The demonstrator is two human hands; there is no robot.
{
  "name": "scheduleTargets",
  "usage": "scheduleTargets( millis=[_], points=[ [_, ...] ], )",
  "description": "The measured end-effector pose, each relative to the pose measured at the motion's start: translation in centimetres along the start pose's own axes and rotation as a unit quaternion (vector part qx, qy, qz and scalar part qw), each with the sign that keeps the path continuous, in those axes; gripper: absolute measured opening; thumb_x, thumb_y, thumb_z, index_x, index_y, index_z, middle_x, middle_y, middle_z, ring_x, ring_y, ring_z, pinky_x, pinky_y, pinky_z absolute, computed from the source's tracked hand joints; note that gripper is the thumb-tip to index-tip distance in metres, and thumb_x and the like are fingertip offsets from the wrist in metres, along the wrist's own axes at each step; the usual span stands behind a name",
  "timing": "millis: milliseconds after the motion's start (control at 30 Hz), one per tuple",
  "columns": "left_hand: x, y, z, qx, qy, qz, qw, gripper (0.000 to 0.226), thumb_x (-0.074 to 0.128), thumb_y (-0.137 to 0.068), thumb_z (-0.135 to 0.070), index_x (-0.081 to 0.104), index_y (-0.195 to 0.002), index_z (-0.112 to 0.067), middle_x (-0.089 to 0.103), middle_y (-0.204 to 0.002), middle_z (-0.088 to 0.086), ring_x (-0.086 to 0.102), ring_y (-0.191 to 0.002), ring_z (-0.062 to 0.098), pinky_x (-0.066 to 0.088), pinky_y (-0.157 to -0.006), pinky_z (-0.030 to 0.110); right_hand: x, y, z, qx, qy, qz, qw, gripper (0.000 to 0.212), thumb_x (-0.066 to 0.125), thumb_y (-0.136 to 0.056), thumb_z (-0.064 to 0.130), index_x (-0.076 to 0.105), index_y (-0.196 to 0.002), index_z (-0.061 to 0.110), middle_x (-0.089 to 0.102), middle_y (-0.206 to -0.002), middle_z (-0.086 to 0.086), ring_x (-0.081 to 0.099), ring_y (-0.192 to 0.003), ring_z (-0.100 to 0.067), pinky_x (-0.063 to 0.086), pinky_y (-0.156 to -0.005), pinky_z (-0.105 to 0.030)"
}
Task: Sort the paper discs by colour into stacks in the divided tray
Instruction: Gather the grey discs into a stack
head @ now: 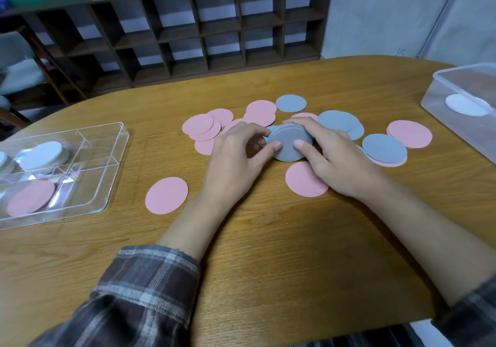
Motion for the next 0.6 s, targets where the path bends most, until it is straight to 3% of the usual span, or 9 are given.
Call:
scheduleTargets(
  millis=[100, 167, 233, 300, 433, 600],
  points=[
    [0.6, 0.1, 0.5, 0.013, -0.051, 0.059, 0.997, 0.041, 0.074, -0.094, -0.042, 0.072, -0.126, -0.017, 0.068, -0.123, -0.005, 0.062, -0.112, 0.007, 0.048, -0.099, 0.025, -0.3, 0.1, -0.3, 0.010, 0.002, -0.023, 1.000, 0.036, 0.050, -0.106, 0.019, 0.052, -0.141, 0.028, 0.062, -0.113, 0.009, 0.050, -0.094, -0.001, 0.035, -0.076, -0.004],
    [1.2, 0.2, 0.7, 0.023, -0.089, 0.115, 0.989, 0.050, 0.070, -0.096, -0.046, 0.065, -0.137, -0.019, 0.060, -0.145, -0.005, 0.053, -0.134, 0.010, 0.041, -0.114, 0.031, -0.7, 0.0, -0.8, 0.027, 0.001, -0.043, 0.999, 0.035, 0.050, -0.107, 0.022, 0.052, -0.141, 0.028, 0.063, -0.105, 0.004, 0.054, -0.093, -0.010, 0.037, -0.073, -0.021],
    [1.5, 0.4, 0.8, 0.027, -0.124, 0.154, 0.980, 0.053, 0.067, -0.097, -0.048, 0.062, -0.142, -0.021, 0.055, -0.153, -0.004, 0.046, -0.143, 0.014, 0.037, -0.119, 0.037, -1.0, -0.1, -1.3, 0.046, 0.004, -0.061, 0.997, 0.035, 0.049, -0.107, 0.023, 0.051, -0.141, 0.026, 0.061, -0.101, 0.004, 0.051, -0.089, -0.012, 0.031, -0.071, -0.026],
    [1.4, 0.4, 0.8, 0.027, -0.133, 0.161, 0.978, 0.052, 0.067, -0.097, -0.049, 0.062, -0.141, -0.021, 0.061, -0.146, -0.005, 0.050, -0.139, 0.015, 0.041, -0.115, 0.041, -1.3, -0.1, -1.6, 0.056, 0.004, -0.077, 0.995, 0.035, 0.050, -0.106, 0.022, 0.052, -0.141, 0.024, 0.059, -0.099, 0.005, 0.046, -0.085, -0.012, 0.029, -0.069, -0.023],
    [0.5, 0.2, 0.8, 0.021, -0.135, 0.129, 0.982, 0.051, 0.074, -0.089, -0.053, 0.066, -0.131, -0.025, 0.068, -0.124, -0.009, 0.059, -0.121, 0.012, 0.050, -0.099, 0.036, -1.6, -0.2, -1.8, 0.075, 0.003, -0.091, 0.993, 0.034, 0.050, -0.106, 0.022, 0.052, -0.140, 0.025, 0.058, -0.100, 0.006, 0.045, -0.081, -0.010, 0.034, -0.066, -0.010],
    [0.0, 0.0, 0.6, 0.023, -0.155, 0.115, 0.981, 0.036, 0.075, -0.091, -0.046, 0.071, -0.120, -0.026, 0.071, -0.115, -0.013, 0.062, -0.111, 0.009, 0.052, -0.090, 0.034, -1.6, -0.3, -1.5, 0.088, 0.009, -0.088, 0.992, 0.035, 0.049, -0.107, 0.024, 0.051, -0.142, 0.027, 0.057, -0.103, 0.005, 0.047, -0.080, -0.003, 0.033, -0.065, -0.002]
  ],
)
Point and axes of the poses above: each hand's wrist, its own y-axis away from the middle knuckle, its own x-axis out of the palm, z = x × y, the point moved 4 cm from there along -y, towards the middle knuckle
